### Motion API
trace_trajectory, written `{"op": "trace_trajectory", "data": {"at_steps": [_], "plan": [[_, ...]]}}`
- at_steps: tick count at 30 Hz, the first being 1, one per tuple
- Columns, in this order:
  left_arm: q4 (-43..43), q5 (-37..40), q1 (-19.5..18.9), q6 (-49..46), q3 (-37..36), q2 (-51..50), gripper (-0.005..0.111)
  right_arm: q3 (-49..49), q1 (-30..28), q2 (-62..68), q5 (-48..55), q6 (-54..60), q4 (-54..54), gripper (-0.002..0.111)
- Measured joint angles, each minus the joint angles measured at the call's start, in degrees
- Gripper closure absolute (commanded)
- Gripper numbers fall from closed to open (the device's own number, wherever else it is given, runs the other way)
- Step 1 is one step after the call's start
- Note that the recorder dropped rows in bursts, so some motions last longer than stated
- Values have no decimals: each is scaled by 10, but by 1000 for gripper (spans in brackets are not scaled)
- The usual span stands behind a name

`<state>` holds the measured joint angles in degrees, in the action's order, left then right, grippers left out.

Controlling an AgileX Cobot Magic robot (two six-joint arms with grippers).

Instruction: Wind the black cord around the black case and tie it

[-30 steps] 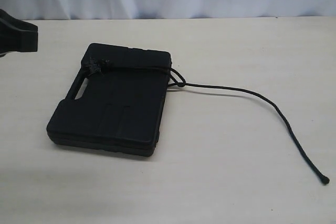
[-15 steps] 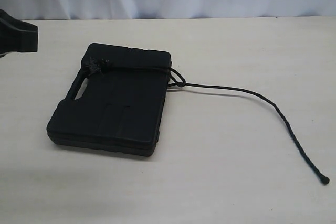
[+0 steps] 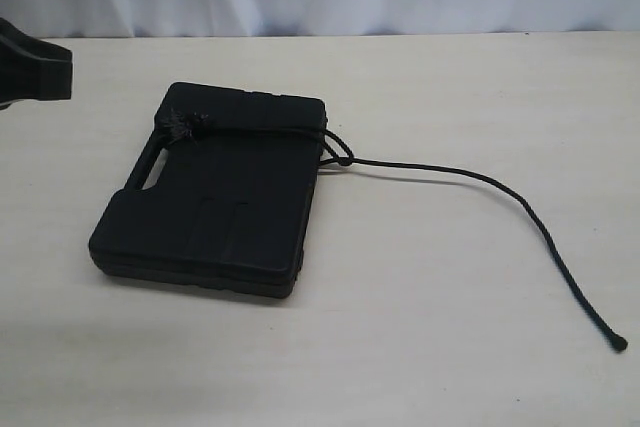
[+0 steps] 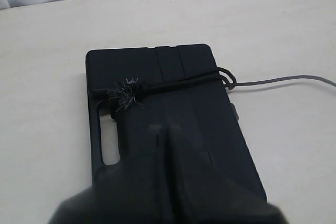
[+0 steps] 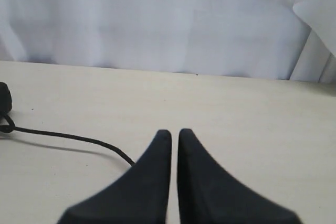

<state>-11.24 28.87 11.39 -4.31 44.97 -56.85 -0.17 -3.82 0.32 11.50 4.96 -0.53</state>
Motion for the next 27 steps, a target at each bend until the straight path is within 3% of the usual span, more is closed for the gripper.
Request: {"op": "trace_trajectory", "data": {"at_steps": [17,20,24,27], "plan": [[0,0,0,0,0,0,107,0,0,0,10,1,0,104],[38,-7,0,-2,-2,0,107,0,0,0,10,1,0,104],[61,-135,0,-34,-81,40,107,0,0,0,11,1,0,104],[100,-303,-1,-67,-228,137,107,0,0,0,11,1,0,104]]}}
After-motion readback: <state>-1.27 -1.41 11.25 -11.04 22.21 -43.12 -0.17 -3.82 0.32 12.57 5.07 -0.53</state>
